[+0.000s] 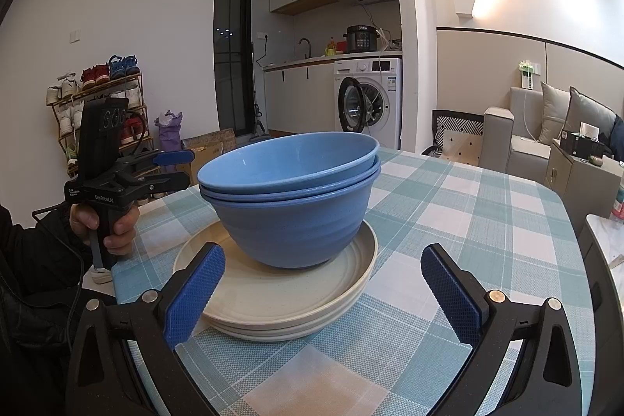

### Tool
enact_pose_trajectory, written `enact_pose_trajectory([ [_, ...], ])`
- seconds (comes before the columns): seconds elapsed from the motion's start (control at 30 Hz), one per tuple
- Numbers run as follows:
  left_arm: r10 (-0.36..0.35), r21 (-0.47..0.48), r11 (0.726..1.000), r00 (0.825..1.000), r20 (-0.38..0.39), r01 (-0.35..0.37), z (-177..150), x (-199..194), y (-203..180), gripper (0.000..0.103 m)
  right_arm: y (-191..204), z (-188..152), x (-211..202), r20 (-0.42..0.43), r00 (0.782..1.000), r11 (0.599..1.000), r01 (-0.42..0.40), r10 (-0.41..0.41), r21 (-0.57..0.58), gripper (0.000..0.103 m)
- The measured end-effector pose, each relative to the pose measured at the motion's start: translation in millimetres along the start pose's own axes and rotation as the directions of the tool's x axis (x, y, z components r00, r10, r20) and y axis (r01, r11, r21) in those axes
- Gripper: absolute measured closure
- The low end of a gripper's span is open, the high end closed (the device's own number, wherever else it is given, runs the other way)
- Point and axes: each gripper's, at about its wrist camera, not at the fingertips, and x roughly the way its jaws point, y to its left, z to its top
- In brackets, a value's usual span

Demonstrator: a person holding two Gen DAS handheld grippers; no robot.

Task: Organize plates and bowls

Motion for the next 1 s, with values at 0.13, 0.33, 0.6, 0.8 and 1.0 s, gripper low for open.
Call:
enact_pose_trajectory([
  [0.13, 0.000, -0.004, 1.000, 1.000, -0.004, 0.000, 0.2, -0.3, -0.4, 0.000, 0.0, 0.1, 0.0, 0.000, 1.000, 1.000, 0.000, 0.000, 0.000, 0.001],
  [0.33, 0.001, -0.005, 1.000, 1.000, -0.004, -0.001, 0.4, -0.5, -0.4, 0.000, 0.1, 0.2, 0.0, 0.000, 1.000, 1.000, 0.000, 0.000, 0.000, 0.001],
  [0.6, 0.001, -0.004, 1.000, 1.000, -0.004, -0.001, 0.4, -0.2, -0.3, 0.000, 0.1, 0.1, 0.8, -0.002, 1.000, 1.000, 0.001, -0.001, -0.001, 0.001],
  [0.8, 0.001, -0.006, 1.000, 1.000, -0.004, -0.001, 0.4, 0.0, -0.3, 0.000, -0.4, -1.6, 2.8, -0.004, 1.000, 1.000, -0.001, 0.001, -0.001, 0.001],
  [1.0, -0.001, -0.008, 1.000, 1.000, 0.003, 0.001, 0.4, -1.5, -0.3, 0.000, -0.1, -2.1, 3.1, -0.005, 1.000, 1.000, -0.001, 0.001, -0.002, 0.001],
])
